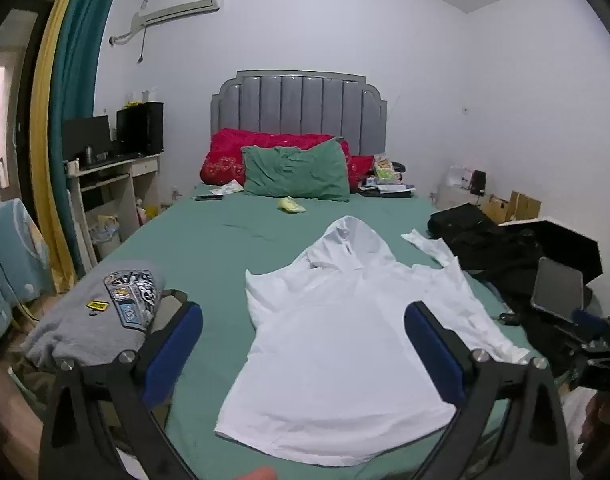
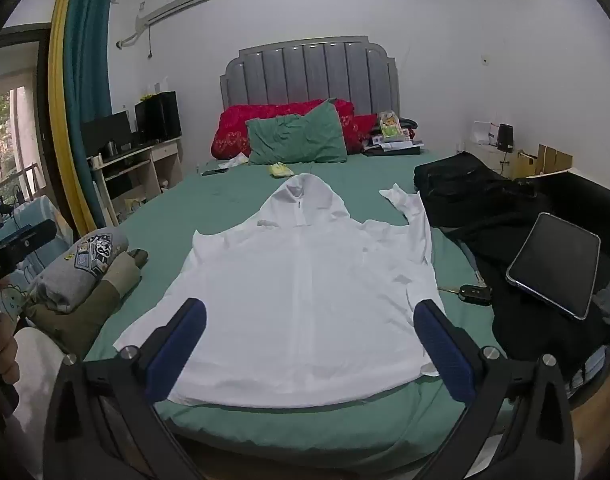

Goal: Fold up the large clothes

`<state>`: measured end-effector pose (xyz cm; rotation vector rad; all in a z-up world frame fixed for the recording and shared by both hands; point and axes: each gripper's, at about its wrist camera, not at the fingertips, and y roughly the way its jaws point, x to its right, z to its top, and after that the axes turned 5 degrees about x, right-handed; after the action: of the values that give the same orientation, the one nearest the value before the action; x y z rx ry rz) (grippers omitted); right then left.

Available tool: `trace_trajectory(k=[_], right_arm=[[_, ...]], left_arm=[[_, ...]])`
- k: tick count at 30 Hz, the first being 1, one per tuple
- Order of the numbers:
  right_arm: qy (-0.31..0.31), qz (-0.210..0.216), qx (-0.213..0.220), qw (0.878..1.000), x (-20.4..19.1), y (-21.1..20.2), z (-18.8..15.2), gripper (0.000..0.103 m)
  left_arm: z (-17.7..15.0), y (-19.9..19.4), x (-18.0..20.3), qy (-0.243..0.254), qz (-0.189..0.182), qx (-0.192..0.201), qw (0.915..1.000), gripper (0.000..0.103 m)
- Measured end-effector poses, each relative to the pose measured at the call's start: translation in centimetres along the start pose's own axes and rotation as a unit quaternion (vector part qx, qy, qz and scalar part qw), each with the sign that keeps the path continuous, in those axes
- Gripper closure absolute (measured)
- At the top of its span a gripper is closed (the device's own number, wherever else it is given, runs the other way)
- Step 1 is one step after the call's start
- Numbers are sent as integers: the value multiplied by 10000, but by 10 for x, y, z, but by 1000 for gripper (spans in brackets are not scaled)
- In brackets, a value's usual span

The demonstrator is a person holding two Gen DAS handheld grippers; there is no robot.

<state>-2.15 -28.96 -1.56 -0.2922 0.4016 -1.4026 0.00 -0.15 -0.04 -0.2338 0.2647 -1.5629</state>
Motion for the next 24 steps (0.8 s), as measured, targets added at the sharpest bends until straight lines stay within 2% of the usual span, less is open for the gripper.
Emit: trace_trajectory(k=[4,7,24], right_arm=[[62,22,-24,10000,1,2,0,0],[96,30,-4,9999,3,2,0,0],[-2,12,-79,10000,-1,9,3,0]], left_arm=[[0,2,17,121,40,79,9999,2],[1,-1,-5,-306,-166,96,9993,2],[-7,6,-11,-401,-193,94,9990,2]])
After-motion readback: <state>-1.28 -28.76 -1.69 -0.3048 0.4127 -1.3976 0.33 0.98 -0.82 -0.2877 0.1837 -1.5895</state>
